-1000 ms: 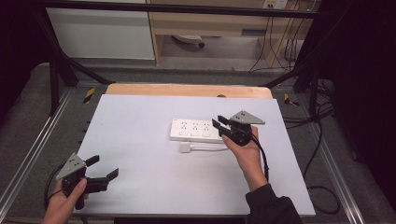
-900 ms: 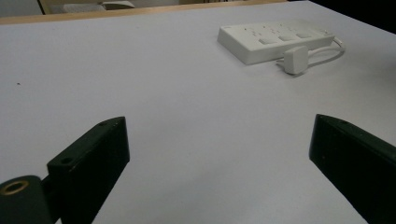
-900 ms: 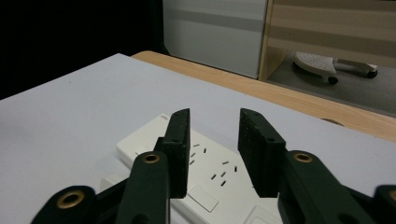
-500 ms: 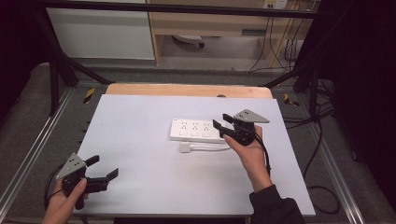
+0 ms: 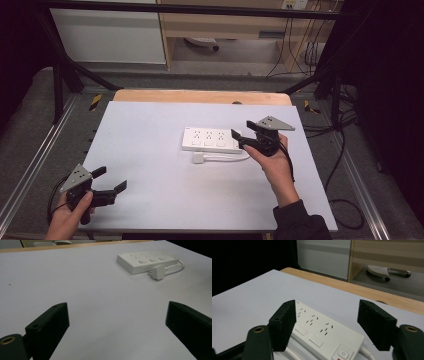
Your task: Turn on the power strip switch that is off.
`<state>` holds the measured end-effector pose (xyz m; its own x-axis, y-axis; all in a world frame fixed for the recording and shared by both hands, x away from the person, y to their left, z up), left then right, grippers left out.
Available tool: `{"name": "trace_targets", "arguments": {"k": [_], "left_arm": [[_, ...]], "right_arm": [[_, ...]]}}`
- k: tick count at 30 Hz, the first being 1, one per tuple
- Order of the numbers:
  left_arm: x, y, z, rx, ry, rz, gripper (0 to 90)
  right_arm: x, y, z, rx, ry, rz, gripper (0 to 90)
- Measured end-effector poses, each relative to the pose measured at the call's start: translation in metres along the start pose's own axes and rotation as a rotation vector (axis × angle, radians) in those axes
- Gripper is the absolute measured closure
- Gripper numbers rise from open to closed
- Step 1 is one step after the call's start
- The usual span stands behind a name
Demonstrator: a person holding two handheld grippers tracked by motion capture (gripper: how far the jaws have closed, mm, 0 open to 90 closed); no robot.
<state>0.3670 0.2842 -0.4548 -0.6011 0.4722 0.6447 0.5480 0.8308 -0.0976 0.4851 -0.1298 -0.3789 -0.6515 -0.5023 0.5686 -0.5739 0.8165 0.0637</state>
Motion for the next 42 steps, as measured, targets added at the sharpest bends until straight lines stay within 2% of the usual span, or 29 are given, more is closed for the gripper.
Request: {"name": "trace_targets", "arguments": {"k": [1, 6, 18, 26, 32, 34, 42], "left_arm": [[0.0, 0.0, 0.0, 0.0, 0.0, 0.001, 5.1], [0.0, 0.0, 0.0, -0.002, 0.001, 0.0, 5.1], [0.0, 0.0, 0.0, -0.001, 0.0, 0.0, 5.1], [0.0, 0.0, 0.0, -0.002, 0.0, -0.001, 5.1], [0.001, 0.0, 0.0, 0.001, -0.003, 0.001, 5.1], [0.0, 0.001, 0.0, 0.003, -0.002, -0.01, 5.1], [0.001, 0.0, 0.0, 0.003, -0.003, -0.005, 5.0]], "right_arm": [[0.003, -0.001, 0.0, -0.004, 0.006, -0.001, 24.3], [0.01, -0.004, 0.002, -0.014, 0.022, 0.006, 15.7], [0.031, -0.014, 0.004, -0.035, 0.012, 0.036, 5.3], [0.053, -0.018, 0.006, -0.008, -0.053, 0.065, 3.4], [0.064, -0.023, 0.009, -0.012, -0.07, 0.08, 2.2], [0.069, -0.025, 0.012, -0.014, -0.073, 0.088, 2.1], [0.084, -0.031, 0.026, -0.009, -0.078, 0.116, 1.8]]}}
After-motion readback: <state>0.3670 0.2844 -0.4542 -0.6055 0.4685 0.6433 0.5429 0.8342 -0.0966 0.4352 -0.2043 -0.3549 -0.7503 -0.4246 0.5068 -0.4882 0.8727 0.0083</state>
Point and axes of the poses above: each handheld gripper's, and its own axes: x roughly backward along the jaws, z roughly out of its underside, y roughly to its left, the point moved 8 cm from there along -x, roughly forward along the jaws, and after that the axes turned 15 degrees about y, right-handed, at the moved point
